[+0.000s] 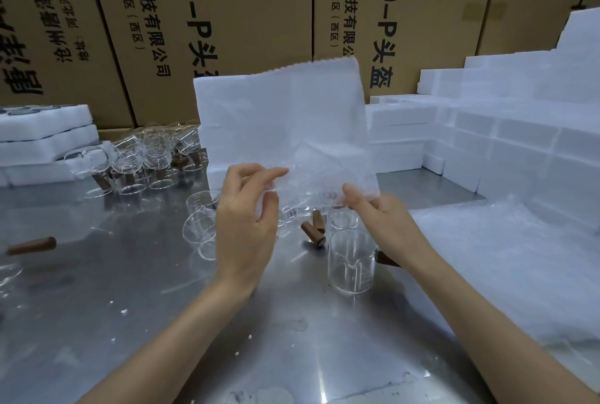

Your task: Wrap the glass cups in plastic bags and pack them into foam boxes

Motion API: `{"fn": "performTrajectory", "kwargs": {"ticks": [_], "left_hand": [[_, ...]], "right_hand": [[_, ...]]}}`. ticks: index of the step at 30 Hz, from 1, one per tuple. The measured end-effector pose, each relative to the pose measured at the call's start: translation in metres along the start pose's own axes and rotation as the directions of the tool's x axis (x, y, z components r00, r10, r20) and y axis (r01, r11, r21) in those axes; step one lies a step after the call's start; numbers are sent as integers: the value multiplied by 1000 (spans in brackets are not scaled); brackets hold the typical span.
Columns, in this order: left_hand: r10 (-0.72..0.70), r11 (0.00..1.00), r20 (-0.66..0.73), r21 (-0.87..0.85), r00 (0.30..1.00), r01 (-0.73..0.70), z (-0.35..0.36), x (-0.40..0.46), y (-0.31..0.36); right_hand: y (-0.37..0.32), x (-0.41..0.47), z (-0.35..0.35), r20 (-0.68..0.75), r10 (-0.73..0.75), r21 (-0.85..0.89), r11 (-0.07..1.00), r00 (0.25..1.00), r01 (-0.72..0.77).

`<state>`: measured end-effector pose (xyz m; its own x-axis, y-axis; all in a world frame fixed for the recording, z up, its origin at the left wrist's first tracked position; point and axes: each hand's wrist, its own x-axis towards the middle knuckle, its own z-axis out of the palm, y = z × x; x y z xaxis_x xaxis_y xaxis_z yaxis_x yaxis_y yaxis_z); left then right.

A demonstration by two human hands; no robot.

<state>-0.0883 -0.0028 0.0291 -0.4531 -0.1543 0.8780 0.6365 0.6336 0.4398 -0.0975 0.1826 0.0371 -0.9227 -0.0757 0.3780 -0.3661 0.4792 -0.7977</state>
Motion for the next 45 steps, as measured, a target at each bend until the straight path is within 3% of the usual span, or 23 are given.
{"fn": "performTrajectory", "kwargs": {"ticks": [3, 7, 12, 15, 18, 21, 24, 27, 30, 36, 45], "left_hand": [[-54, 989, 150, 145, 987, 32, -1, -2, -8], [-115, 940, 315, 342, 942, 0, 0, -5, -15], [-52, 933, 330, 352, 943, -72, -1, -5, -11], [-8, 930, 327, 349, 945, -113, -1, -5, -11], [2, 932, 334, 342, 943, -123, 2, -6, -13], [-26, 946, 302, 314, 953, -74, 4, -7, -14], [-65, 961, 301, 274, 951, -21, 3, -6, -16], [-93, 972, 306, 234, 947, 20, 2, -5, -15], [-167, 977, 287, 176, 943, 120, 2, -6, -13], [-232, 967, 281, -33, 931, 251, 6, -7, -11], [-413, 850, 182, -275, 892, 449, 4, 1, -10]], "right_hand": [[6, 0, -8, 11, 72, -282, 957, 997, -66], [12, 1, -23, 23, 158, -432, 892, 987, -132], [19, 0, -35, 111, 352, -629, 749, 929, -208], [18, -2, -32, 216, 425, -649, 735, 879, -196], [18, -1, -28, 240, 414, -538, 810, 878, -234], [15, 2, -26, 198, 339, -292, 916, 920, -275], [9, 3, -28, 185, 230, -60, 973, 955, -223], [4, 1, -31, 218, 99, 276, 948, 971, -159], [-3, -1, -26, 188, 51, 464, 876, 981, -134], [-3, -5, -11, 34, 44, 450, 892, 998, -54], [0, -4, -5, -19, 90, 358, 931, 996, -77]]}}
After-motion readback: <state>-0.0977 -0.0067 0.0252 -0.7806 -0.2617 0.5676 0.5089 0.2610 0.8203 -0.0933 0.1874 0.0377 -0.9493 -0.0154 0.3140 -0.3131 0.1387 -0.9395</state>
